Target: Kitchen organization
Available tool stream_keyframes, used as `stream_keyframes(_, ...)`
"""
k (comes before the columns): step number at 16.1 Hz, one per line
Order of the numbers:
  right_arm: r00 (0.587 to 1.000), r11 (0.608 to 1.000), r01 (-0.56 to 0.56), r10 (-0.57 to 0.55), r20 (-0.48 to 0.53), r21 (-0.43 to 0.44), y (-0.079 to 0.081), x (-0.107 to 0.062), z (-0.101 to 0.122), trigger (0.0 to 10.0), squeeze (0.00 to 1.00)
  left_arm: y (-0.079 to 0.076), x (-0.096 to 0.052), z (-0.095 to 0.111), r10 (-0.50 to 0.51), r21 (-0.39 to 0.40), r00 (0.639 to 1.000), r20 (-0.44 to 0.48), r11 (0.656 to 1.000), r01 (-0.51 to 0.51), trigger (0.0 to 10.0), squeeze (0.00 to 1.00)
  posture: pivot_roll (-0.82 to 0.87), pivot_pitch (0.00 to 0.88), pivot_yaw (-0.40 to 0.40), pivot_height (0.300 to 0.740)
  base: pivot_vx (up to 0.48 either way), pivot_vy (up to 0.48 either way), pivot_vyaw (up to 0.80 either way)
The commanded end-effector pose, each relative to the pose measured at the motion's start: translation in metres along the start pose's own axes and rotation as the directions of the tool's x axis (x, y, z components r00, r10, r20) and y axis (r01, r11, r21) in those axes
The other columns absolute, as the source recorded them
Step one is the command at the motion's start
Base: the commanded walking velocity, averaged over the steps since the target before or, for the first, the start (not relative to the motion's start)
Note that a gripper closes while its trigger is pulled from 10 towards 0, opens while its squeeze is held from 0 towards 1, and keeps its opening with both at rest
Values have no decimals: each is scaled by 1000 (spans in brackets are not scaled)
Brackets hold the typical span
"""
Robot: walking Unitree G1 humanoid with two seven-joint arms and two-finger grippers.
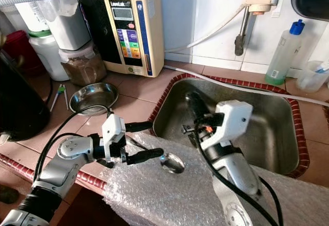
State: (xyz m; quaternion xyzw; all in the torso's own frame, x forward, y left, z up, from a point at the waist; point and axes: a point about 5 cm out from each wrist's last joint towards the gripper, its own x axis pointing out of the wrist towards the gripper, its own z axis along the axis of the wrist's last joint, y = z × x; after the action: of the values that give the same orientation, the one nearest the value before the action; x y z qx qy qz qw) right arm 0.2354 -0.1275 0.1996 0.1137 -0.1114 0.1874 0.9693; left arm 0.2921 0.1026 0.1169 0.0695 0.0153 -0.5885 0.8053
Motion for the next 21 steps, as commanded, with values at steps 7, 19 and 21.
stream_keyframes(7, 986, 998, -65, 67, -155, 22, 25, -19, -24, 10000, 1000, 5, -14, 3, -13, 40, 999, -48, 999, 15, 10000, 0, -92, 0, 119, 740, 0, 0, 0)
stream_keyframes(19, 900, 991, 113, -71, -431, 74, 19, -80, -48, 10000, 1000, 1, -43, -12, -16, -88, 994, -105, 996, 6, 10000, 0, -96, 12, 120, 740, 0, 0, 0)
stream_keyframes(21, 896, 988, 131, -82, -437, 83, 20, -79, -51, 10000, 1000, 0, -44, -13, -8, -95, 994, -105, 995, -2, 10000, 0, -91, 13, 118, 740, 0, 0, 0)
